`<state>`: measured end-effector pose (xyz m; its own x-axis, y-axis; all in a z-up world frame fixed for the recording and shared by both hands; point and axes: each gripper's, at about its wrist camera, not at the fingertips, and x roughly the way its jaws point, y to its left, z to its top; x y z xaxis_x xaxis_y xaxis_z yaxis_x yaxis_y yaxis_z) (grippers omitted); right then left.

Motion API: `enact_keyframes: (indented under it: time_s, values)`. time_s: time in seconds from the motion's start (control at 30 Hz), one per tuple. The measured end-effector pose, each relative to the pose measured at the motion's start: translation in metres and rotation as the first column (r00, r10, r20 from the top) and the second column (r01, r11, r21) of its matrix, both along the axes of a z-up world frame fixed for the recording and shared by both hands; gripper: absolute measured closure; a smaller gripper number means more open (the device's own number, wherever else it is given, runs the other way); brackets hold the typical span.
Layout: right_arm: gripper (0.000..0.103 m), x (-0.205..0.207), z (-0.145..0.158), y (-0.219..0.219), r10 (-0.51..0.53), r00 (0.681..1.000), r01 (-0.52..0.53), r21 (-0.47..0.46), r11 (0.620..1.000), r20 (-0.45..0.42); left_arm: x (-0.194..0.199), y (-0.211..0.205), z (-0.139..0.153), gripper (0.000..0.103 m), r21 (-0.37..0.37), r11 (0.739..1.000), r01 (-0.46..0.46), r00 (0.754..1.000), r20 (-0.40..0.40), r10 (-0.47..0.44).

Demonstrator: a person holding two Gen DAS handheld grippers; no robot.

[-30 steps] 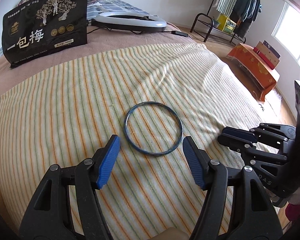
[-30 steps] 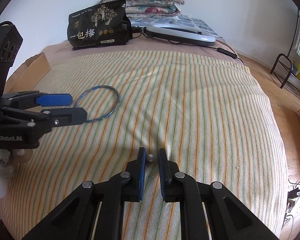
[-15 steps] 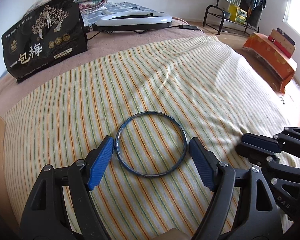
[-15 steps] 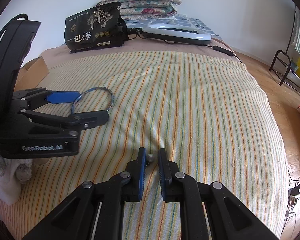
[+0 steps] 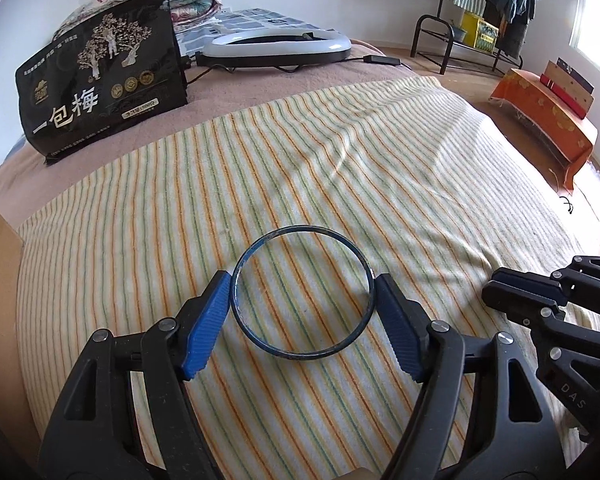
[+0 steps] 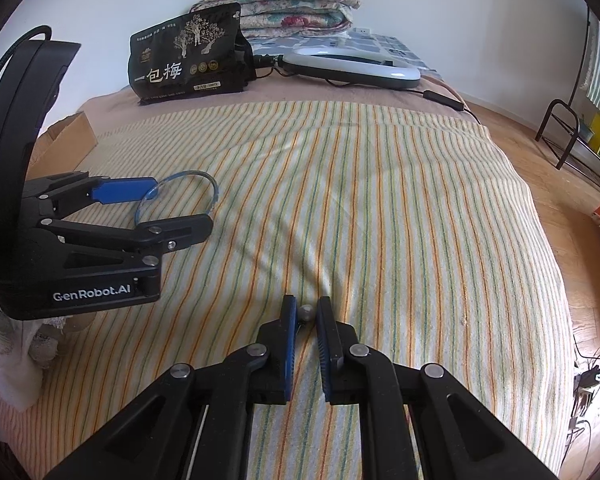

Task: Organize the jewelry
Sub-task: 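Carry the bangle and earring over the cardboard box with both tools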

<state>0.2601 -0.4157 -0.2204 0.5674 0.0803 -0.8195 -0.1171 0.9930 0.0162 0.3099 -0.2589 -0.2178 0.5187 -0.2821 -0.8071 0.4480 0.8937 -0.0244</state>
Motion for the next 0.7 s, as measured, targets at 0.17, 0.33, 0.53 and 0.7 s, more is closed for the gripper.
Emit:
enact_keyframes:
  time_s: [0.17, 0.33, 0.53, 0.7]
  values:
    - [0.096, -0.009, 0.007, -0.002, -0.012, 1.0, 0.011, 0.014, 1.0, 0.006, -0.007, 0.015, 0.012, 0.029, -0.026, 1.0, -0.016, 1.0, 0.01, 0.016]
    - [0.096, -0.019, 0.022, -0.001, -0.023, 0.999, 0.022, 0.023, 0.999, 0.027, -0.017, 0.03, 0.033, 0.029, -0.054, 0.998, -0.025, 0.999, 0.038, 0.027]
    - [0.096, -0.03, 0.045, 0.004, -0.027, 0.998, 0.025, 0.028, 0.999, 0.058, -0.03, 0.053, 0.059, 0.029, -0.086, 0.995, -0.04, 0.996, 0.075, 0.047]
    - [0.096, -0.038, 0.064, 0.011, -0.024, 0.996, 0.021, 0.035, 0.999, 0.085, -0.043, 0.077, 0.081, 0.029, -0.114, 0.992, -0.057, 0.992, 0.105, 0.069]
